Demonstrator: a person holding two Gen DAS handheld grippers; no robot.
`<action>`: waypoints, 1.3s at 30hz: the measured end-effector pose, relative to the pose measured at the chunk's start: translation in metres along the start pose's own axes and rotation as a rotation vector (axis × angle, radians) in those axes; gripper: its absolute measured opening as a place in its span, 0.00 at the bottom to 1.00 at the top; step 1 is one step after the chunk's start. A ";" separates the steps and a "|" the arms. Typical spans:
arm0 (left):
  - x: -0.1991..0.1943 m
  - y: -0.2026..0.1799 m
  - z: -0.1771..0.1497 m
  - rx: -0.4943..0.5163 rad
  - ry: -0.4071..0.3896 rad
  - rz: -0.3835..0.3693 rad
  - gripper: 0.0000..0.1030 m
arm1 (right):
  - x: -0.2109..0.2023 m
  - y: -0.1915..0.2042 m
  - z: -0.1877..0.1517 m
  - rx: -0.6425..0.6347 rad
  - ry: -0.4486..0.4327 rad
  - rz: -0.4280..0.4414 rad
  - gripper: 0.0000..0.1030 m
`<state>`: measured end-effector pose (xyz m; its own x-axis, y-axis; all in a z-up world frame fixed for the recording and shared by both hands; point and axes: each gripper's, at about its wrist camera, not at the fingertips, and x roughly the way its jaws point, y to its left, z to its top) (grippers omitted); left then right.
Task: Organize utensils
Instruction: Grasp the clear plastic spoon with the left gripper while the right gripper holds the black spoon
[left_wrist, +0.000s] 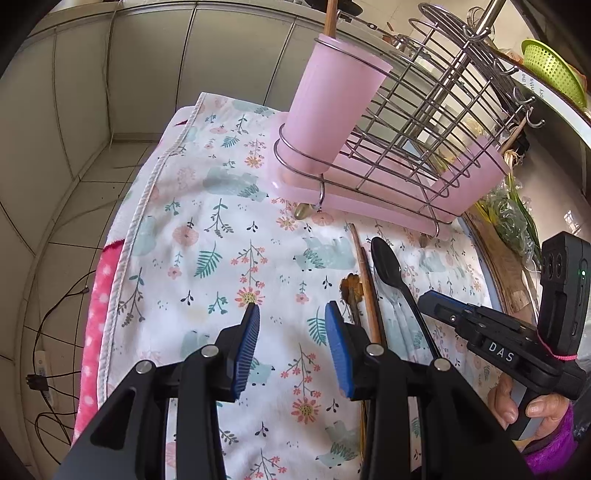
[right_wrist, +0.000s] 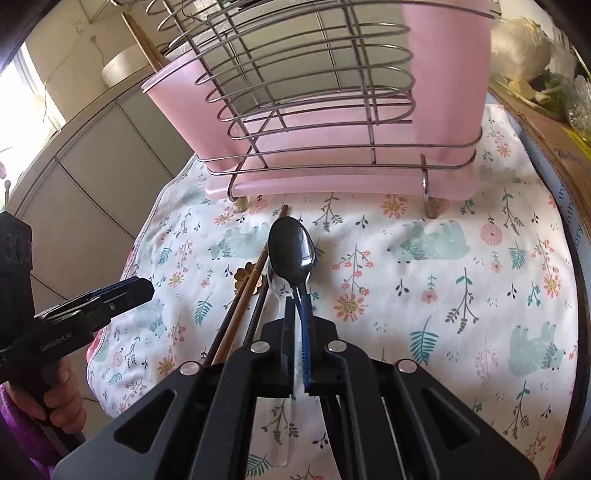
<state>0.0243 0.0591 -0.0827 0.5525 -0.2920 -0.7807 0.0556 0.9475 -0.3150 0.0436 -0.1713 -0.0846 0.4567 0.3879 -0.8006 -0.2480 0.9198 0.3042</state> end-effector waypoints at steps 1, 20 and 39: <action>0.001 0.000 0.000 0.000 0.002 0.000 0.35 | 0.003 0.001 0.002 -0.005 0.004 -0.003 0.18; 0.016 -0.008 0.009 0.019 0.033 -0.019 0.33 | 0.003 -0.032 0.013 0.103 -0.026 -0.022 0.09; 0.070 -0.088 0.016 0.074 0.243 -0.153 0.29 | 0.006 -0.064 -0.003 0.220 0.012 -0.003 0.09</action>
<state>0.0716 -0.0431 -0.1011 0.3183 -0.4467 -0.8362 0.1886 0.8942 -0.4060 0.0594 -0.2278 -0.1101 0.4468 0.3858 -0.8072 -0.0533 0.9121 0.4064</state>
